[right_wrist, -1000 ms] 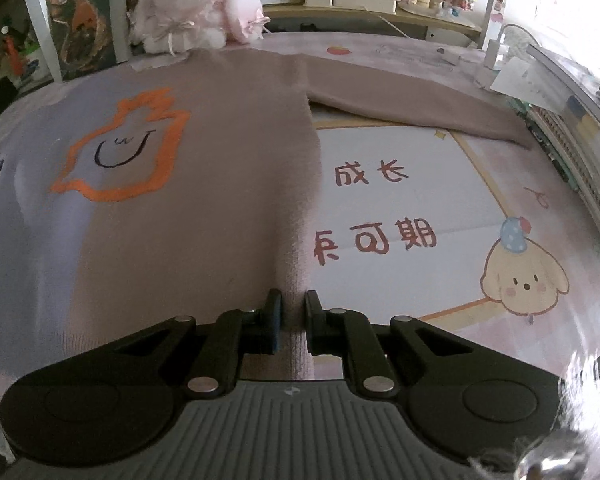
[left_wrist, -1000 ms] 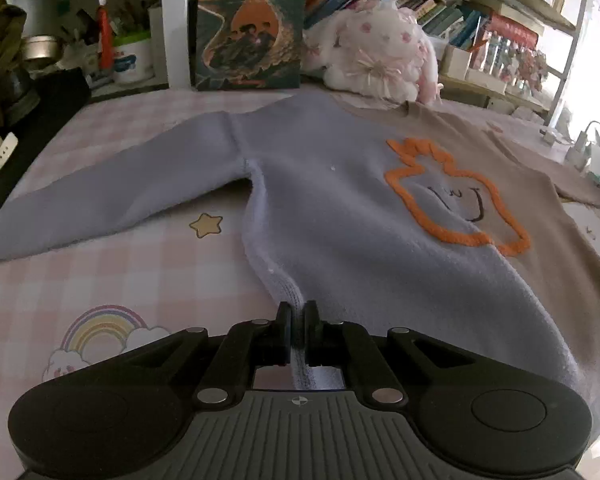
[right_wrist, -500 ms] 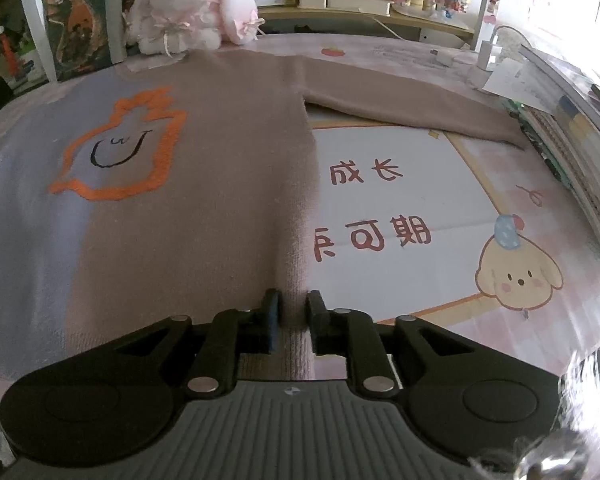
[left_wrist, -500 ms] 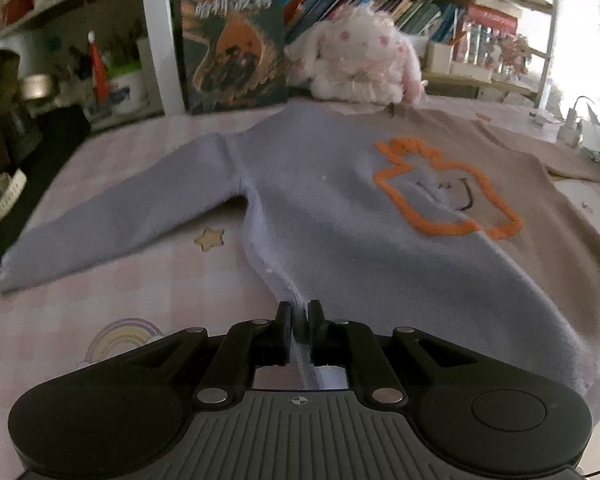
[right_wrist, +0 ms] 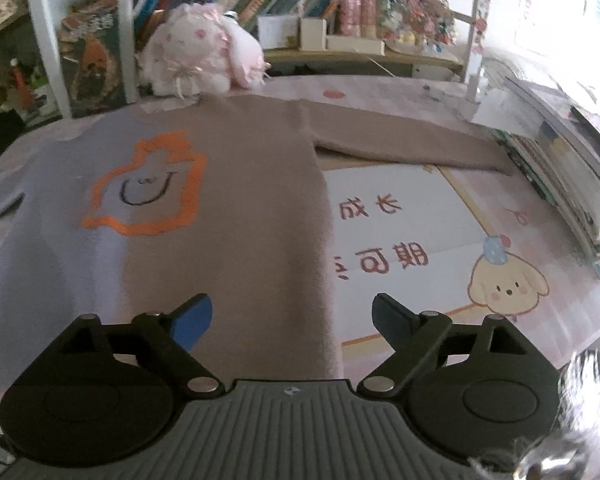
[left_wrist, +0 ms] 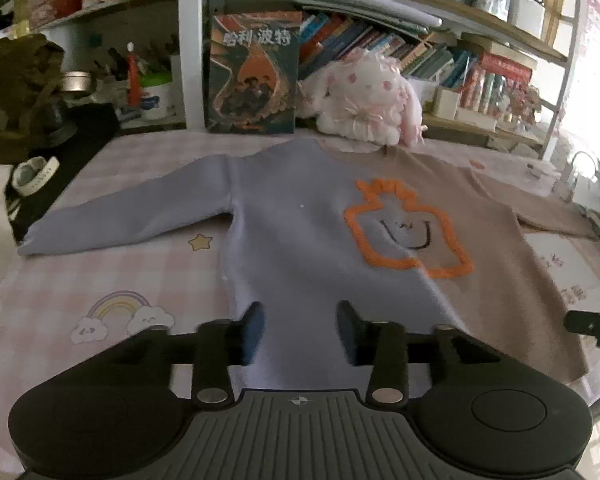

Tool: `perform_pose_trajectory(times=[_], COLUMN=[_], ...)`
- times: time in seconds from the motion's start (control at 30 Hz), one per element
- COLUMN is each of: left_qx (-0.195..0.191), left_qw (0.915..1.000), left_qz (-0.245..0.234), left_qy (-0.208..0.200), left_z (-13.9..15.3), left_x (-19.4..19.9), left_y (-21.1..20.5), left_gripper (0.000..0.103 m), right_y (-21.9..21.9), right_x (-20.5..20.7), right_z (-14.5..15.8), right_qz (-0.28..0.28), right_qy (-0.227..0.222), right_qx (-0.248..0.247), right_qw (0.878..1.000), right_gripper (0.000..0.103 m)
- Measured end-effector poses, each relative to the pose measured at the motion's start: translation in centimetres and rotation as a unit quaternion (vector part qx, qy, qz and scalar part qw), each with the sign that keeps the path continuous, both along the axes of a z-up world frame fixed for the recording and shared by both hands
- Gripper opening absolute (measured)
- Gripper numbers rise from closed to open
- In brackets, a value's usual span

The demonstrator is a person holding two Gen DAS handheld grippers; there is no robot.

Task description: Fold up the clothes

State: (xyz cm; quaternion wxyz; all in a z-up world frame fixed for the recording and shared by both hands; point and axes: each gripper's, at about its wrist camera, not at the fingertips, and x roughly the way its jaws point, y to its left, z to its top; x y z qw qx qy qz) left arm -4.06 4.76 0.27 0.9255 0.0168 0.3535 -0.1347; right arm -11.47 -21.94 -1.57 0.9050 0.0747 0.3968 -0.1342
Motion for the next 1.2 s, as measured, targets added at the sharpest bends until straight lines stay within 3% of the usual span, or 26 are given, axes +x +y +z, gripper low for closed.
perform_pose_trajectory(times=[0.2, 0.37, 0.7, 1.2], left_qx=[-0.009, 0.012, 0.037, 0.047], left_qw=[0.9992, 0.9992, 0.9987, 0.9976], left_qz=[0.032, 0.032, 0.034, -0.047], left_qy=[-0.022, -0.02, -0.011, -0.018], left_z=[1.1, 0.8, 0.7, 0.0], left_x=[-3.1, -5.1, -6.4, -4.0], left_y=[-1.4, -2.6, -3.0, -0.2], left_gripper=[0.07, 0.072, 0.077, 0.083], right_y=[1.2, 2.5, 3.1, 6.6], right_x=[-1.4, -3.0, -4.3, -3.6], right_z=[1.8, 1.2, 0.6, 0.6], right_qz=[0.011, 0.032, 0.057, 0.015], right_qy=[-0.04, -0.041, -0.034, -0.03], right_qx=[-0.006, -0.028, -0.016, -0.023], right_qw=[0.999, 0.998, 0.998, 0.999], right_gripper=[0.097, 0.098, 0.098, 0.098])
